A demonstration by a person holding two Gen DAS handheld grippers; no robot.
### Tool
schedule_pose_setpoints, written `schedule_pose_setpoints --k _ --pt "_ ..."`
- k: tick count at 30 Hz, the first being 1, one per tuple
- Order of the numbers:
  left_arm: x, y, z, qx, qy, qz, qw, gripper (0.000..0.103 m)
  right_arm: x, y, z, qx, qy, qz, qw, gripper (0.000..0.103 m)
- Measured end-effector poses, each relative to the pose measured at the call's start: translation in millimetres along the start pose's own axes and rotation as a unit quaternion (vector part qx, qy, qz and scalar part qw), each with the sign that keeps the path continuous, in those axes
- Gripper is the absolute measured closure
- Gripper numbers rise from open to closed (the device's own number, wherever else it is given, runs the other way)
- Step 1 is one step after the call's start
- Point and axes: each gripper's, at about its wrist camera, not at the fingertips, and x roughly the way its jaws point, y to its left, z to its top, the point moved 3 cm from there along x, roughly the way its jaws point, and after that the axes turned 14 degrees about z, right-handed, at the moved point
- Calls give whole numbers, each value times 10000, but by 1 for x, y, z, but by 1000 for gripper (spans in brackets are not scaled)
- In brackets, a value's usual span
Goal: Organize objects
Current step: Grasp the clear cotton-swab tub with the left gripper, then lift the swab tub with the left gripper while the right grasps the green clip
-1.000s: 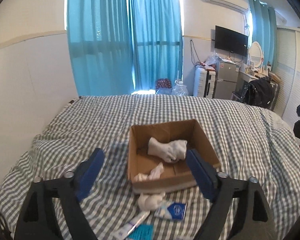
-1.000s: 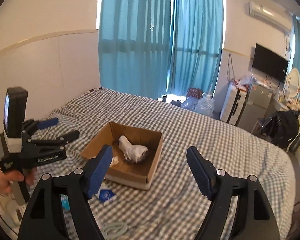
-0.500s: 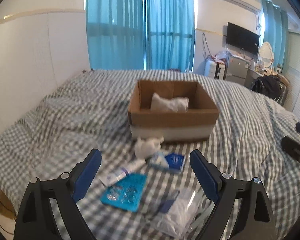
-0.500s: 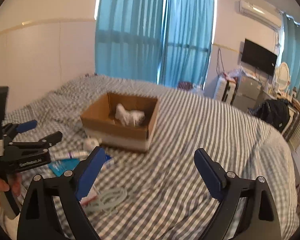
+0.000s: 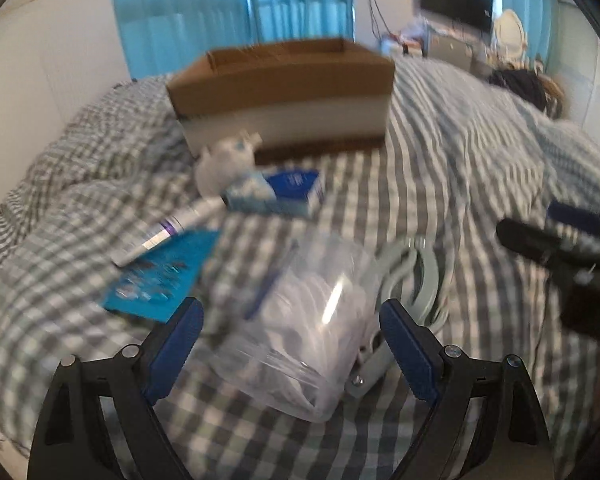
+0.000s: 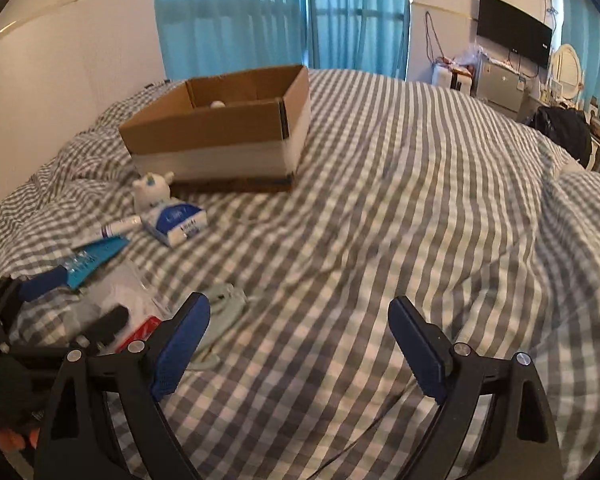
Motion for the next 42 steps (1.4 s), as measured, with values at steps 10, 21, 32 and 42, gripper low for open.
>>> schedule_pose_setpoints --k 10,21,32,42 --pt "4 13 1 17 115 -78 9999 23 5 2 -4 -16 112 -29 9999 12" --pt "-1 76 26 -734 -251 173 9968 28 29 33 -11 -191 500 156 9984 12" --pt "31 81 10 -576 132 -140 9982 30 88 65 -18 -282 1216 438 9912 12" --pt "32 72 5 -381 140 -196 9990 34 92 72 -23 -482 1303 305 9898 32"
